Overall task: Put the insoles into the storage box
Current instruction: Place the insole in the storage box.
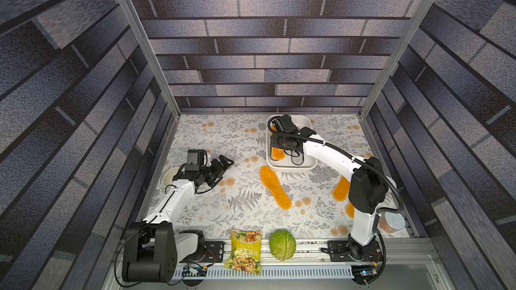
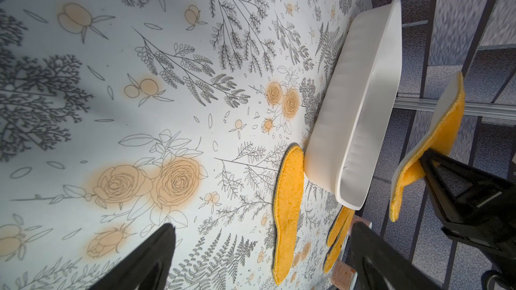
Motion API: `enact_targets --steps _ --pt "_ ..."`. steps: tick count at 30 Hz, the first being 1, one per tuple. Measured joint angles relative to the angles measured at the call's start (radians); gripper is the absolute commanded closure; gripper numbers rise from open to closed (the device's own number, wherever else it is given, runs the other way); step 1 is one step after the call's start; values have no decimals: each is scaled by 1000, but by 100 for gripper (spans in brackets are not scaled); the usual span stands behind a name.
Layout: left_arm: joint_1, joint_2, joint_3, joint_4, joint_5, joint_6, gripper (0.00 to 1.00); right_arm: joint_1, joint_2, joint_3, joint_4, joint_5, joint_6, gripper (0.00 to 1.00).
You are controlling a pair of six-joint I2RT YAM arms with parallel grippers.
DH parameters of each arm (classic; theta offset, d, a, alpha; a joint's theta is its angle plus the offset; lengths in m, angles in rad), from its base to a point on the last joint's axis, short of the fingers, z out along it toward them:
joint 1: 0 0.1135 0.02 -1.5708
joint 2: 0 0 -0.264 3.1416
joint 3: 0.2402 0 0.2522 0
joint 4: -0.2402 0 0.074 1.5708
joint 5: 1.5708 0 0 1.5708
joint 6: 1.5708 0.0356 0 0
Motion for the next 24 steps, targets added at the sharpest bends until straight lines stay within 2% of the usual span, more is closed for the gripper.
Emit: enact_targets --steps 9,24 --pt "0 43 11 7 17 0 0 -33 114 55 -30 14 82 100" --pt "0 63 13 21 34 0 0 -84 252 150 -48 5 94 100"
